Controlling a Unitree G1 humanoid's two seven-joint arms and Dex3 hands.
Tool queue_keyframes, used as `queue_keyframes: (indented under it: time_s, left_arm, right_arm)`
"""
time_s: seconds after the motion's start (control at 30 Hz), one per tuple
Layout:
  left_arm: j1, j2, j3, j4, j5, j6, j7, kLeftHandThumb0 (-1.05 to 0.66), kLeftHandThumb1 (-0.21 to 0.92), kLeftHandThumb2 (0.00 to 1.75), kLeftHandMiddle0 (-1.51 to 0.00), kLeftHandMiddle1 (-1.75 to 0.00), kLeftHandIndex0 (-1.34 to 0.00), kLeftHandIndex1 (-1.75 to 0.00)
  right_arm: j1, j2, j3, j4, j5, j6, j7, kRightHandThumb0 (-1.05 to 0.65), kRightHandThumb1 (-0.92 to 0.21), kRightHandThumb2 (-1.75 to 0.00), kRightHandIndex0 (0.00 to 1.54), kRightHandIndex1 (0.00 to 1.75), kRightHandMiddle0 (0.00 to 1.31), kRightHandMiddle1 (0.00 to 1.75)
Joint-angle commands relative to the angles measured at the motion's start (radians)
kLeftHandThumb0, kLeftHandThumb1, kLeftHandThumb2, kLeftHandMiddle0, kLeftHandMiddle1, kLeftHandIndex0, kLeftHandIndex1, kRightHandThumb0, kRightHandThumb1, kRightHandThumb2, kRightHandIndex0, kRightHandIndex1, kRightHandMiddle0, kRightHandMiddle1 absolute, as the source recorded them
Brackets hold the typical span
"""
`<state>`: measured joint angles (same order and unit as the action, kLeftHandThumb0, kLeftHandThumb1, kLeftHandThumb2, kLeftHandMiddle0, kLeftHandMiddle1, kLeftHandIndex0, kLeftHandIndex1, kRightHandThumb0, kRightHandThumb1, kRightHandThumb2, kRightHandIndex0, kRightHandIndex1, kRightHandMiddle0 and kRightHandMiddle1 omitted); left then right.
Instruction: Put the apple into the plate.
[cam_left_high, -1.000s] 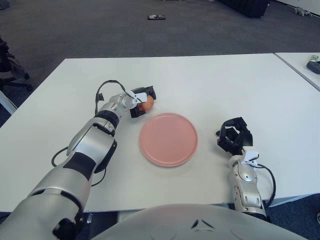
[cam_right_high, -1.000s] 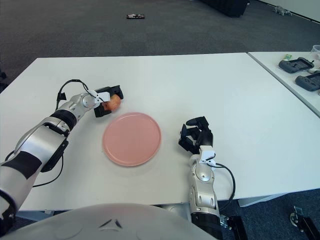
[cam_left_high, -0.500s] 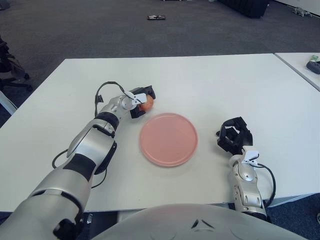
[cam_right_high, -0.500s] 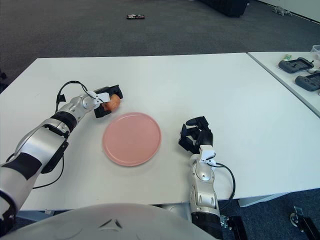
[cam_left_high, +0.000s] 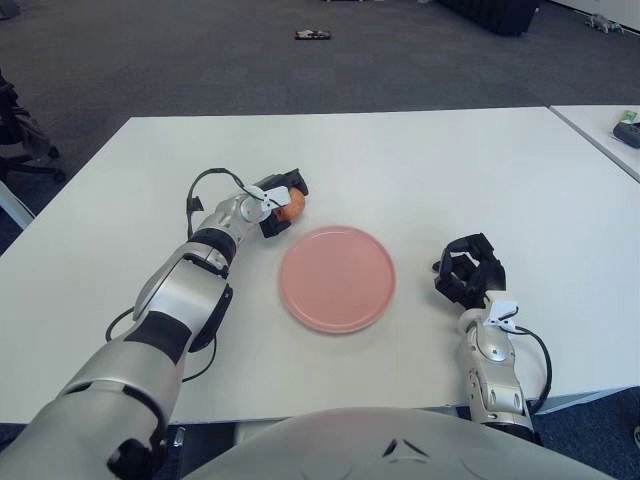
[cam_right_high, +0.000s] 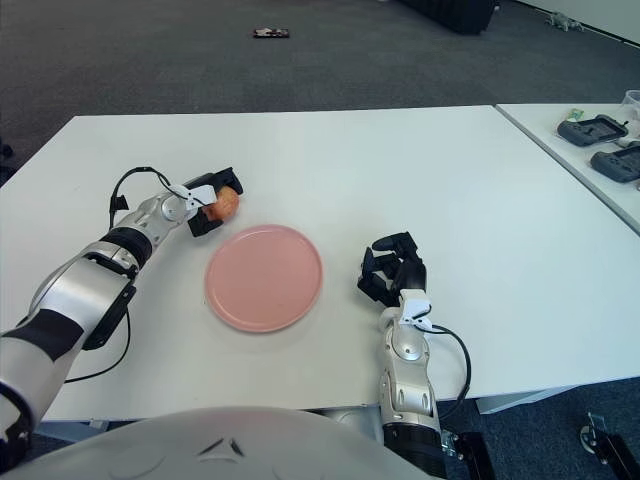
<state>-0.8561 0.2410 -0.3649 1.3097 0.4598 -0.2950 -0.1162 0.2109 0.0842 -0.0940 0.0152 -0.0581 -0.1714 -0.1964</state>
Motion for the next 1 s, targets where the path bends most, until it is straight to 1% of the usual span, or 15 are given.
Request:
queue_keyframes:
  time_s: [0.0,0.23,0.4,0.7,0.87,0.97]
  left_arm:
    - [0.044,-0.003,0.018,0.023,-0.014,0.011,-0.037,0.00,-0.10,1.75,-0.97,-1.62,-0.69,-1.75]
    - [0.041,0.003,0.058,0.016,-0.051,-0.017,-0.062,0.00,-0.10,1.75,-0.98,-1.61,-0.69,-1.75]
    - [0.039,0.017,0.075,0.002,-0.066,-0.059,-0.067,0.00,-0.10,1.75,-0.97,-1.61,-0.69,-1.75]
    - [0.017,0.062,0.096,-0.037,-0.071,-0.145,-0.065,0.00,-0.11,1.75,-0.98,-1.60,-0.70,-1.75]
    - [0.018,0.084,0.094,-0.086,-0.062,-0.203,-0.047,0.00,-0.11,1.75,-0.99,-1.59,-0.70,-1.75]
    - [0.025,0.089,0.089,-0.098,-0.054,-0.219,-0.031,0.00,-0.11,1.75,-0.99,-1.58,-0.70,-1.75]
  right_arm:
    - [-0.018,-0.005,-0.007,0.001,0.012,0.013,0.004,-0.43,-0.47,-1.13,0.63,1.46,0.48,1.75]
    - [-0.020,-0.004,-0.009,0.008,0.020,0.003,0.011,-0.43,-0.47,-1.13,0.63,1.46,0.48,1.75]
    - [-0.024,-0.003,-0.012,0.027,0.023,-0.023,0.016,-0.43,-0.48,-1.13,0.62,1.47,0.48,1.75]
    - [-0.026,-0.003,-0.009,0.049,0.008,-0.055,0.011,-0.42,-0.50,-1.10,0.62,1.47,0.47,1.75]
    - [-0.025,0.000,-0.006,0.043,-0.001,-0.037,0.003,-0.42,-0.50,-1.10,0.61,1.47,0.46,1.75]
    - [-0.024,0.000,-0.005,0.038,-0.004,-0.024,0.001,-0.42,-0.51,-1.09,0.61,1.46,0.46,1.75]
